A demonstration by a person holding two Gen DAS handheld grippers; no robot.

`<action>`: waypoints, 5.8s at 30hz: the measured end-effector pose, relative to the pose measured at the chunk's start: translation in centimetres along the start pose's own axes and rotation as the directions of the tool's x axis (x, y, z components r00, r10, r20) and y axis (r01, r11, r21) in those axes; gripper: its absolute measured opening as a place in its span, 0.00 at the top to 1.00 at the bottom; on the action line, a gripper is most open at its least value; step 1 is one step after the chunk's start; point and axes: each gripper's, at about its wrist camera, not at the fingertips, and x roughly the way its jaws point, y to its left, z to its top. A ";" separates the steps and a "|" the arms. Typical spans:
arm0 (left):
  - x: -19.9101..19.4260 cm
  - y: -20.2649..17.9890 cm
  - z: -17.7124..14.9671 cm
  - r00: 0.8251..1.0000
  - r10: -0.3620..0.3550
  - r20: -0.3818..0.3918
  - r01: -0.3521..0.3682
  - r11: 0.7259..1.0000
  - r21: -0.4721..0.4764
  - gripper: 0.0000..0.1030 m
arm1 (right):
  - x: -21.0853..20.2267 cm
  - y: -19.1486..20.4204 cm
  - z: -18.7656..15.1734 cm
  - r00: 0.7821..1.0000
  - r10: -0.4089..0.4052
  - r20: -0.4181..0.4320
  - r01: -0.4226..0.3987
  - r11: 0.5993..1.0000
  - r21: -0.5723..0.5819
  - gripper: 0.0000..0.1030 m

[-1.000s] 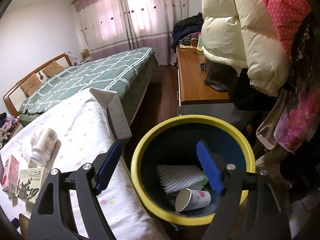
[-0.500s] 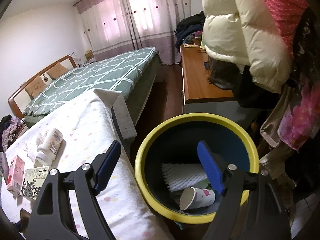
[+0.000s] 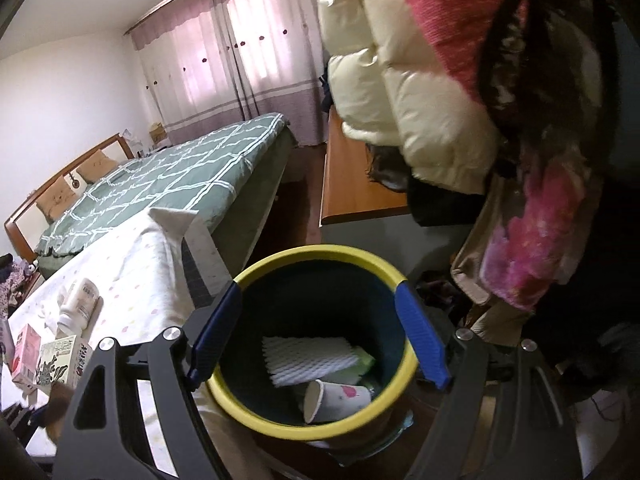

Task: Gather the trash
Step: 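Grasp the brown plastic tray with the left tool, then carry the brown tray with the left tool over the bin and drop it, then reach the right tool to the white tissue and grasp it, then carry the tissue with the right tool over the bin and release, then grasp the green-and-white printed box with the left tool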

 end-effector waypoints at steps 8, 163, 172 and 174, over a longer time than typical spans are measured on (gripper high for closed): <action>2.9 -5.7 4.1 0.996 -0.084 -0.028 0.086 0.994 0.067 0.33 | -2.0 -2.7 1.0 0.999 -0.011 0.036 0.012 1.000 -0.029 0.27; -5.3 11.1 -3.9 0.937 0.291 0.193 -0.240 0.939 -0.247 0.05 | 6.3 1.7 -0.8 0.958 0.087 -0.274 -0.082 0.996 0.030 0.44; -2.6 8.0 -1.8 0.950 0.265 0.163 -0.230 0.951 -0.207 0.05 | 6.5 0.9 -0.9 0.955 0.115 -0.272 -0.106 0.993 0.049 0.43; -1.9 7.7 -1.5 0.953 0.266 0.147 -0.234 0.951 -0.204 0.05 | 6.6 1.0 -0.9 0.953 0.127 -0.274 -0.118 0.992 0.049 0.43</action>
